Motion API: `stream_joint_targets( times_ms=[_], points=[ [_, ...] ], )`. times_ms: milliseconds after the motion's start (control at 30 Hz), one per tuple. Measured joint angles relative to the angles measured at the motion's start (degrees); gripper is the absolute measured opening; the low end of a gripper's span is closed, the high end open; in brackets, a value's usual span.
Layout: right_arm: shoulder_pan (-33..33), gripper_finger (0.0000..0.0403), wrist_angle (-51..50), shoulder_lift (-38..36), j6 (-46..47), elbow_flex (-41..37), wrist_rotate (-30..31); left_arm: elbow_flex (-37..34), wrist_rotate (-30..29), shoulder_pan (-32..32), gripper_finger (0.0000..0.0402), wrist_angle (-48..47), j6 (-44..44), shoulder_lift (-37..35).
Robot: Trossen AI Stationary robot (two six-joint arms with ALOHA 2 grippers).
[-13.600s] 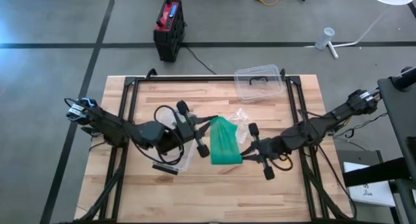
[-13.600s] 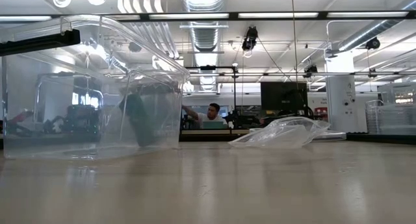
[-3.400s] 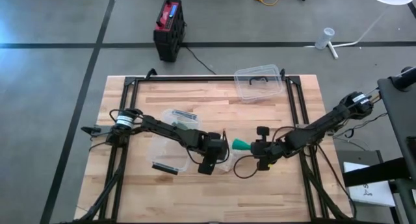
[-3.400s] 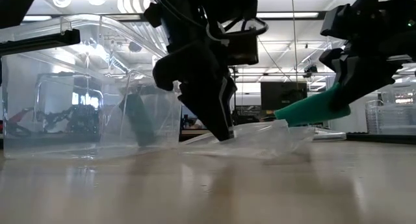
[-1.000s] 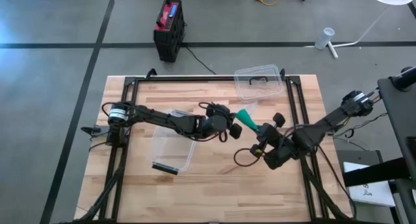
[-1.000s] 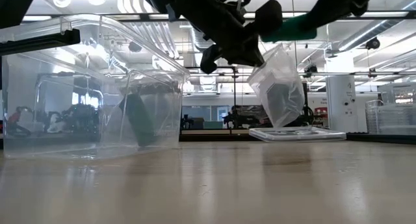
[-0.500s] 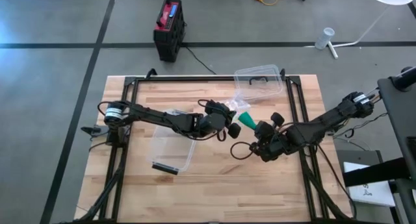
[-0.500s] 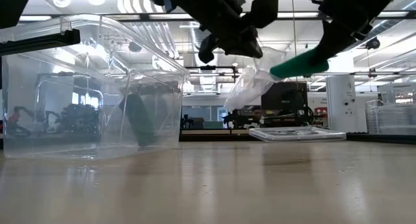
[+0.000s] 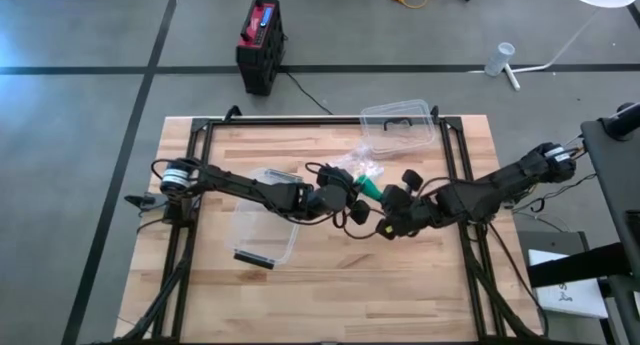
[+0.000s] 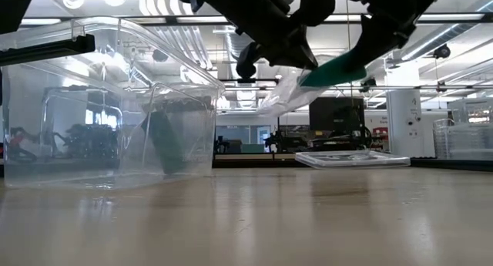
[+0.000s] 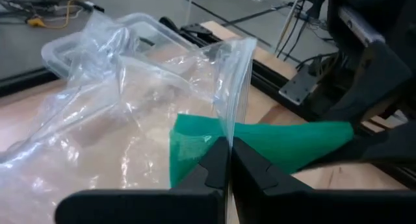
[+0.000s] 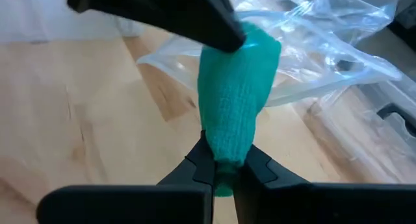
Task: Roll bandage
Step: Put the blue bandage into the transparent zip bag
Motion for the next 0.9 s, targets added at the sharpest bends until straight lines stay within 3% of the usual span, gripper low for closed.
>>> stream_joint_targets(
  times_ms=[267,433,567,700,900],
  points=[
    [-3.6,0.0018,-0.1,0.0,-1.2,0.5,-0.2,-0.8,-0.9,-0.1,0.0000,-2.1,-5.6,0.1],
    [-3.5,0.0018,-0.2,0.0,-5.2,0.5,-3.2,-1.5,0.8,-0.1,0.0000,-2.1,-2.0,0.1],
    [-3.9,0.0018,-0.9,0.0,-4.1,0.7,-6.2,-1.5,5.6,-0.1,0.0000,0.4,2.4,0.1],
    [-5.3,0.0021,-1.5,0.0,-0.6,0.7,-15.1,-2.2,6.1,-0.6,0.0000,5.2,8.4,0.0],
    [-5.3,0.0032,-3.3,-4.0,2.3,0.7,-16.6,-3.6,6.1,-0.7,0.0000,8.9,10.4,0.6]
  ],
)
